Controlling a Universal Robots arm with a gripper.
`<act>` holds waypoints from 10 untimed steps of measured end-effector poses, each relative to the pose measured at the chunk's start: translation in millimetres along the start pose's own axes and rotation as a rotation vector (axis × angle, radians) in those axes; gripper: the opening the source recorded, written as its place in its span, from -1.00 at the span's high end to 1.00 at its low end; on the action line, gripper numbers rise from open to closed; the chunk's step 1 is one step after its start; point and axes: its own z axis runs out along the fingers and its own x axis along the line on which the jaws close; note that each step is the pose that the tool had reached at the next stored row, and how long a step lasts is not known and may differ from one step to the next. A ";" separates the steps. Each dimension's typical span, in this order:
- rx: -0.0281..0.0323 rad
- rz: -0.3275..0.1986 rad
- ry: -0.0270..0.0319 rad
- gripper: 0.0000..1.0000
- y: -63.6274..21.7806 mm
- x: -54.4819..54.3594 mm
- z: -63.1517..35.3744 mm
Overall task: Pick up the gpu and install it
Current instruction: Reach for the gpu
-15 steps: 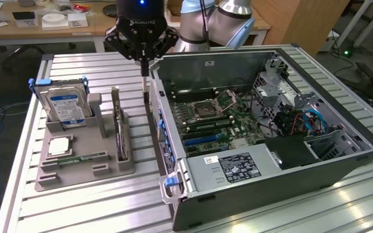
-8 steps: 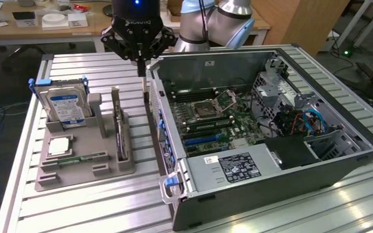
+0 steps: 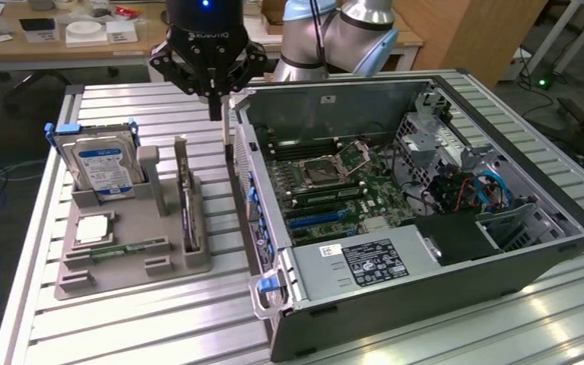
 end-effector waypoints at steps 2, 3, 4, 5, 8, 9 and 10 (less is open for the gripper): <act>-0.0001 0.000 -0.0001 0.79 -0.2 1.9 0.0; 0.0000 0.000 -0.0001 0.79 -0.3 2.9 -0.1; 0.0000 0.000 -0.0001 0.79 -0.4 3.8 -0.1; 0.0000 0.000 -0.0001 0.79 -0.5 4.8 -0.1; 0.0000 0.000 -0.0001 0.79 -0.9 8.2 -0.2; 0.0000 0.000 -0.0001 0.79 -1.0 9.4 -0.2; -0.0001 0.000 -0.0002 0.79 -1.1 10.6 -0.2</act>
